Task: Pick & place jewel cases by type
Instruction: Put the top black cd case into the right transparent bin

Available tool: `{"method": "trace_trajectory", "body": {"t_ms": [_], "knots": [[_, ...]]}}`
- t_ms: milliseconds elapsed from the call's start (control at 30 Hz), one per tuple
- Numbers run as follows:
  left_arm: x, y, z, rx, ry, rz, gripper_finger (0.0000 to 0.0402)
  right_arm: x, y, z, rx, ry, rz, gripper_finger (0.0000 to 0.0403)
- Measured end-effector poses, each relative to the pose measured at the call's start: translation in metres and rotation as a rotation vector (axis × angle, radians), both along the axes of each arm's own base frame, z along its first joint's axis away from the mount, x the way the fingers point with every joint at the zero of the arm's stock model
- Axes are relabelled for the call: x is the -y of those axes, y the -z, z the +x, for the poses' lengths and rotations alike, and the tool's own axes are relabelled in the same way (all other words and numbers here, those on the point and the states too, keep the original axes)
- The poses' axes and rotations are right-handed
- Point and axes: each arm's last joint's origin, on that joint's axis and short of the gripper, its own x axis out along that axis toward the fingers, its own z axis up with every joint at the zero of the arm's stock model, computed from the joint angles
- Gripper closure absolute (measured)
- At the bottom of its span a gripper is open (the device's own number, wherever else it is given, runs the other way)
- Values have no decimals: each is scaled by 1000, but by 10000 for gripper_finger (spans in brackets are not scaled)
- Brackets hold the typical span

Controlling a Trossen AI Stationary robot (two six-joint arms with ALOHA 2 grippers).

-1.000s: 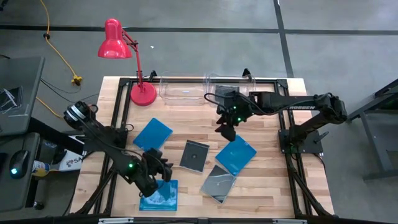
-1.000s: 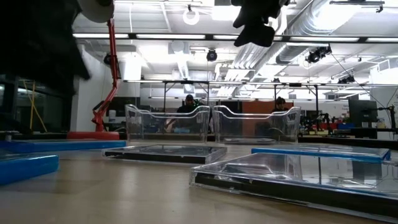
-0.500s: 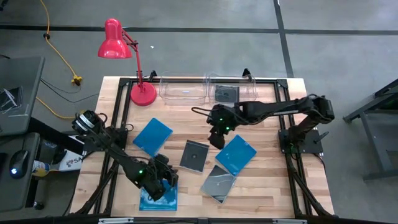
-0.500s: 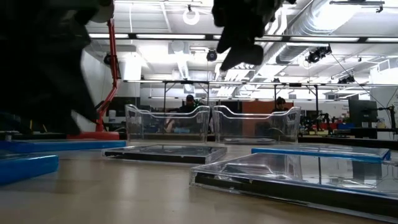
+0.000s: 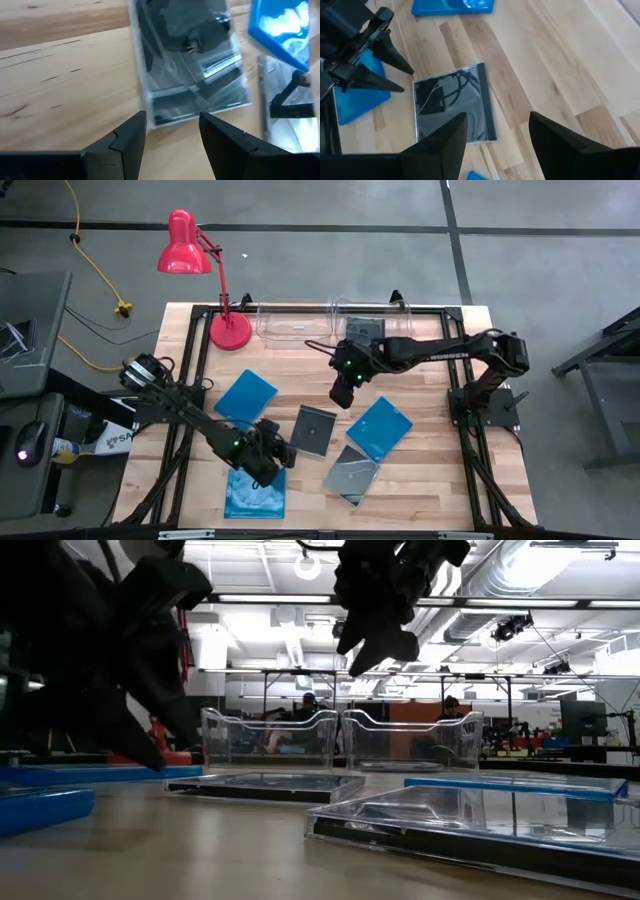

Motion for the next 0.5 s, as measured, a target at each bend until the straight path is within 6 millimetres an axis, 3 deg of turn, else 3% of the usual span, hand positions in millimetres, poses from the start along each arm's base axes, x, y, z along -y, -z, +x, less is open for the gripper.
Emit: {"method": "trace_trajectory", "body": {"t_ms": [167,500], "knots": [[-4,15,-6,115,-5,-76,220,9,6,0,27,-3,44,206],[-7,24,-10,172,-1,-125,220,15,60,-16,48,40,208,206]]}}
